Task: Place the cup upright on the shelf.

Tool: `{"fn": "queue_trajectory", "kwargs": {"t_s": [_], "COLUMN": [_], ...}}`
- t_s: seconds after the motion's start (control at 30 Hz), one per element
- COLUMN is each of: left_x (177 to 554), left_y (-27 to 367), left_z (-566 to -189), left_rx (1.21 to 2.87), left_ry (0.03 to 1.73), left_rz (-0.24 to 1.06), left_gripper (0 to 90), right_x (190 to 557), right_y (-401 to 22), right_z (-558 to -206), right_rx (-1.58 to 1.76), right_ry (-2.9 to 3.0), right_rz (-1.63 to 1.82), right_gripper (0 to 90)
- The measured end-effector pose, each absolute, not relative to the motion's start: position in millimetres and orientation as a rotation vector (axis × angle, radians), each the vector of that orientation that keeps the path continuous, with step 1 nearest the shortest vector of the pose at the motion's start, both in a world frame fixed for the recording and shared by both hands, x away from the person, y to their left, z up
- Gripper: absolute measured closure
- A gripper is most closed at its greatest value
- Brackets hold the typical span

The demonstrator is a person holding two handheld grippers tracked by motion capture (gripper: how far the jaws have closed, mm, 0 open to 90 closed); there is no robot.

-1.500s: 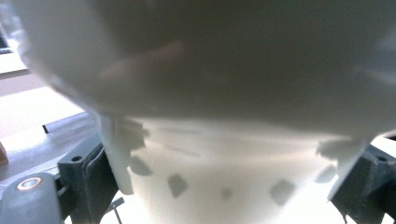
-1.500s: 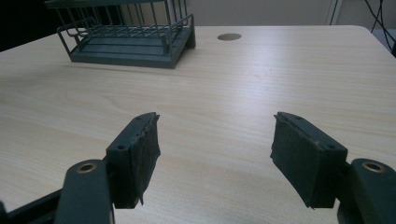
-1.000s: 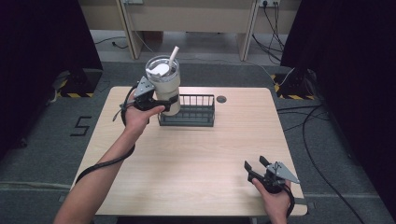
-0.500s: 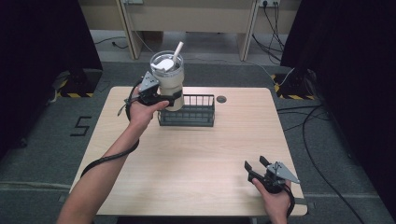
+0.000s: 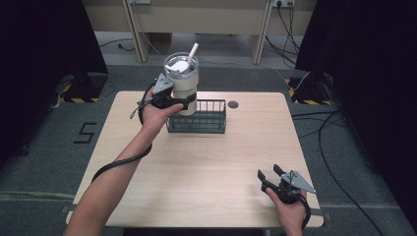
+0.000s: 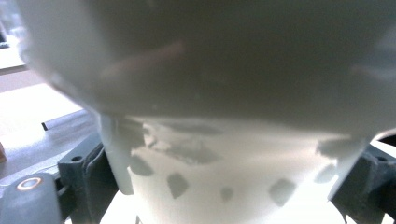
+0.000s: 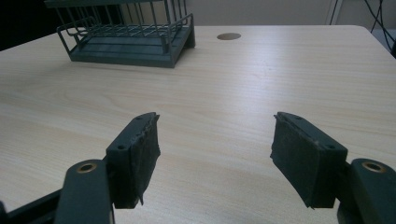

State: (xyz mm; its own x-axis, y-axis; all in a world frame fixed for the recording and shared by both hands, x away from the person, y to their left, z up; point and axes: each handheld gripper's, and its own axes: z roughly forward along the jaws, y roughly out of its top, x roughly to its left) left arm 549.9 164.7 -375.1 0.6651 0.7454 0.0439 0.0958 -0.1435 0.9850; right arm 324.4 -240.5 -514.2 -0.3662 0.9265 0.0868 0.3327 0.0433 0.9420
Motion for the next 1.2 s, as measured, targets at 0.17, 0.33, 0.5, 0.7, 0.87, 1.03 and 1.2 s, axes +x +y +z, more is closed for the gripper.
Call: {"fn": "queue_trajectory", "kwargs": {"t_s": [0.17,0.33,0.5,0.7,0.87,1.03,1.2], "left_x": [554.0,557.5,562.3,566.5,568.6,571.5,574.5], "left_y": [160.7,156.0,152.7,148.6,145.7,144.0,141.3], "left_z": [-377.7,-380.3,-382.4,-382.9,-384.6,-387.0,-390.9], "left_rx": [1.646,1.647,1.646,1.645,1.643,1.651,1.655], "left_ry": [0.699,0.705,0.714,0.718,0.723,0.727,0.732], "left_rz": [0.650,0.643,0.638,0.631,0.624,0.619,0.612], "left_gripper": [10.0,10.1,10.0,10.0,10.0,10.1,10.1], "right_x": [324.2,324.5,324.3,324.4,324.3,324.3,324.6], "right_y": [-241.0,-240.7,-240.9,-241.3,-240.9,-241.1,-241.1], "right_z": [-514.3,-514.6,-514.5,-514.8,-514.9,-515.1,-515.3], "right_rx": [1.275,1.273,1.270,1.271,1.271,1.275,1.269], "right_ry": [1.752,1.756,1.755,1.756,1.757,1.758,1.765], "right_rz": [1.327,1.328,1.329,1.328,1.330,1.330,1.329], "right_gripper": [32.3,32.3,32.3,32.4,32.4,32.4,32.4]}}
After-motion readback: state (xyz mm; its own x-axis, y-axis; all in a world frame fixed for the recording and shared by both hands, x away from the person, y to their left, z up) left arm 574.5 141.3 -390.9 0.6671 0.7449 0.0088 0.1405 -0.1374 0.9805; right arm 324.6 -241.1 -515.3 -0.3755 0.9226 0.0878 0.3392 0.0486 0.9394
